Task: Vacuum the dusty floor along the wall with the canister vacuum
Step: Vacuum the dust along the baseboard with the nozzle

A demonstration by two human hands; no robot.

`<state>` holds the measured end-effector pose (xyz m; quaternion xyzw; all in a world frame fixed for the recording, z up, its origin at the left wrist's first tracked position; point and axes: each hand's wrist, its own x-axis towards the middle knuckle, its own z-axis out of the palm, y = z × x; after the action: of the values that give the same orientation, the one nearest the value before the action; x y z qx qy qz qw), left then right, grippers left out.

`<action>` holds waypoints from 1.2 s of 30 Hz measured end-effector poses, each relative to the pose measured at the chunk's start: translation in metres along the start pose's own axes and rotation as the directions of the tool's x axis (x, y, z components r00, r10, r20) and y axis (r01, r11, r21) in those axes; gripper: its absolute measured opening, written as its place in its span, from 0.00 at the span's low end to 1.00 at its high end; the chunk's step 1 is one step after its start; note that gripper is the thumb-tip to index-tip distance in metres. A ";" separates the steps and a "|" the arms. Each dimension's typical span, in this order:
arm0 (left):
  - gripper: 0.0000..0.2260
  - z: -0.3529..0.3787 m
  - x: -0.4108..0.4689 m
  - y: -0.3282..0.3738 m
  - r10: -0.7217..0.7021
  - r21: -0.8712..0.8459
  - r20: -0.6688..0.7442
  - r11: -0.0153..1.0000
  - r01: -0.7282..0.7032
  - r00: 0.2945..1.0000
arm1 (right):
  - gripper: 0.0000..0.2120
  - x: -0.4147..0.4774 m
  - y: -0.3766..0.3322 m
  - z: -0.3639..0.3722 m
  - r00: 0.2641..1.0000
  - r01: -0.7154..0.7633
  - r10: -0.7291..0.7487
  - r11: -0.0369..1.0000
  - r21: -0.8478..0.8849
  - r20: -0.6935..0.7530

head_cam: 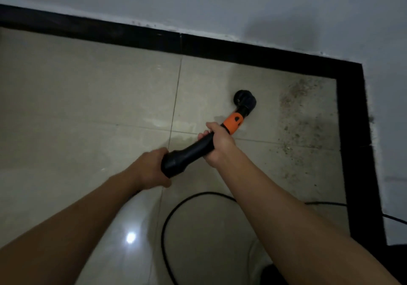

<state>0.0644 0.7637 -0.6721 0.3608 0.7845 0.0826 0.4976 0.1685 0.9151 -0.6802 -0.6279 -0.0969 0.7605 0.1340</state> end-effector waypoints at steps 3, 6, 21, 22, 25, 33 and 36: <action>0.15 0.014 -0.062 -0.004 -0.067 -0.031 -0.083 0.997 0.064 0.994 | 0.08 -0.048 0.002 -0.014 0.995 -0.066 0.068 0.997 0.040 -0.067; 0.13 0.007 -0.117 0.018 -0.079 -0.042 -0.109 0.996 0.075 0.991 | 0.07 -0.105 -0.002 -0.028 0.988 -0.120 0.128 0.989 0.088 -0.086; 0.20 -0.093 -0.245 0.211 -0.171 0.096 0.059 0.982 0.165 0.984 | 0.07 -0.295 -0.131 -0.055 0.986 0.069 -0.097 0.977 -0.201 -0.133; 0.19 -0.102 -0.246 0.217 -0.182 0.101 0.065 0.979 0.175 0.981 | 0.06 -0.299 -0.138 -0.058 0.982 0.086 -0.122 0.968 -0.234 -0.143; 0.16 -0.131 -0.248 0.225 -0.213 0.129 0.051 0.970 0.205 0.976 | 0.05 -0.303 -0.150 -0.063 0.973 0.092 -0.149 0.951 -0.296 -0.176; 0.11 -0.190 -0.230 0.238 -0.231 0.153 0.018 0.962 0.226 0.973 | 0.07 -0.299 -0.164 -0.051 0.973 0.157 -0.218 0.860 -0.486 -0.071; 0.10 -0.210 -0.211 0.240 -0.226 0.172 0.048 0.962 0.214 0.973 | 0.06 -0.292 -0.179 -0.039 0.966 0.166 -0.246 0.819 -0.549 -0.074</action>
<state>0.0557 0.8493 -0.2994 0.3141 0.8067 -0.0508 0.4981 0.2722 0.9883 -0.3601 -0.6784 -0.3641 0.6368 0.0406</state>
